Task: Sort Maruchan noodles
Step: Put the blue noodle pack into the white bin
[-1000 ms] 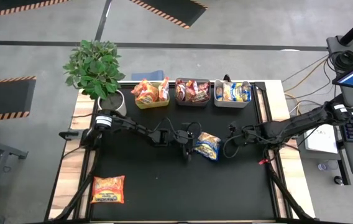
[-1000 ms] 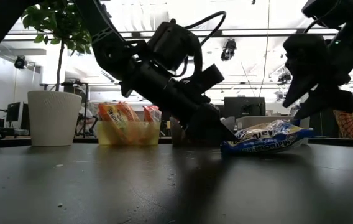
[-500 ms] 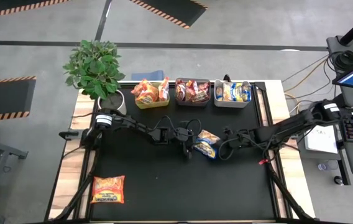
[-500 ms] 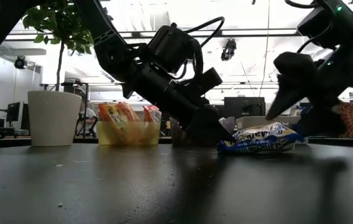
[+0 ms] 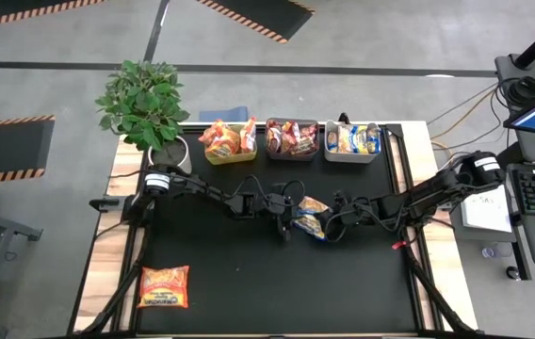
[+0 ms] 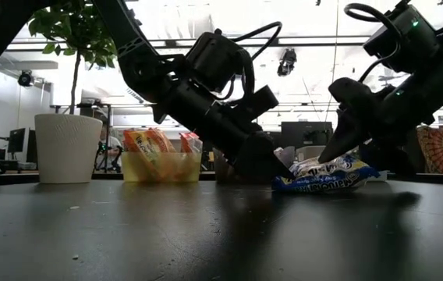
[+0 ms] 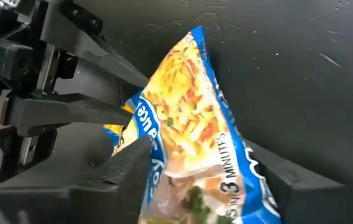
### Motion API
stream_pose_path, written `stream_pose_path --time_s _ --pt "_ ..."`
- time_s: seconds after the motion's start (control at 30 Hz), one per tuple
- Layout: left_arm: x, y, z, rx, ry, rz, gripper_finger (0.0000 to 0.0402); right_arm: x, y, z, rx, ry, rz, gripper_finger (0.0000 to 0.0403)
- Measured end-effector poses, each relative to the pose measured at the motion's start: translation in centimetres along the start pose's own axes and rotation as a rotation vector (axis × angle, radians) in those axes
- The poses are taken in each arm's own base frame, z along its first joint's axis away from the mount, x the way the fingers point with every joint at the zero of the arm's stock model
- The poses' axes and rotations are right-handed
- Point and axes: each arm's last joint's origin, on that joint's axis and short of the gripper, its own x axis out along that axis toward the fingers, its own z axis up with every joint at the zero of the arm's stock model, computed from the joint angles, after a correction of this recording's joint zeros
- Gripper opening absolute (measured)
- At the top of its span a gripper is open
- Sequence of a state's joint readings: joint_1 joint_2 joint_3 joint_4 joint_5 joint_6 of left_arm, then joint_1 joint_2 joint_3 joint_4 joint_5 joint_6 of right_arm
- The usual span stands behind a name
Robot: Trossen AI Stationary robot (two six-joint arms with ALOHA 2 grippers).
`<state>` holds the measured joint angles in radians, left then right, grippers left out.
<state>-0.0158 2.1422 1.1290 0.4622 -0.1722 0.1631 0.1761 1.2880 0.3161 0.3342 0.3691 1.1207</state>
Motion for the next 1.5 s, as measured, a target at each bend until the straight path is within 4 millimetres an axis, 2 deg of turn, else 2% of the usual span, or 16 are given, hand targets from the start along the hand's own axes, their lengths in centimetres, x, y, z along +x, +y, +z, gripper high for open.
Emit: stream_pose_path --time_s 0.23,0.47,0.63,0.8,0.93,1.1,1.3,1.5 --pt "-0.2 0.0 0.1 0.005 0.008 -0.002 0.0112 -0.1 0.2 0.2 0.009 -0.009 0.016 0.012" --pt "-2.6 1.0 2.1 0.095 0.068 0.069 0.0112 -1.0 0.8 0.8 -0.013 -0.041 0.058 0.0094" --pt "-6.1 2.1 3.7 0.141 0.034 0.133 0.0112 -1.7 1.1 1.5 -0.022 -0.111 0.073 0.0093" --pt "-11.5 3.4 5.5 0.112 -0.084 0.164 0.0112 -2.6 2.4 2.8 -0.075 -0.241 0.079 0.0093" --pt "-15.7 3.9 6.0 0.087 -0.19 0.175 0.0112 -3.6 4.2 5.2 -0.15 -0.383 0.056 0.0093" --pt "-19.4 4.4 5.4 0.007 -0.343 0.191 0.0112 -4.8 5.8 9.5 -0.242 -0.521 -0.089 0.0093" --pt "-21.7 4.6 3.9 -0.033 -0.45 0.21 0.0112 -5.4 5.8 15.0 -0.269 -0.53 -0.332 0.0093" --pt "-22.6 4.7 3.4 -0.044 -0.49 0.218 0.0112 -4.5 3.5 18.4 -0.236 -0.51 -0.574 0.0093"
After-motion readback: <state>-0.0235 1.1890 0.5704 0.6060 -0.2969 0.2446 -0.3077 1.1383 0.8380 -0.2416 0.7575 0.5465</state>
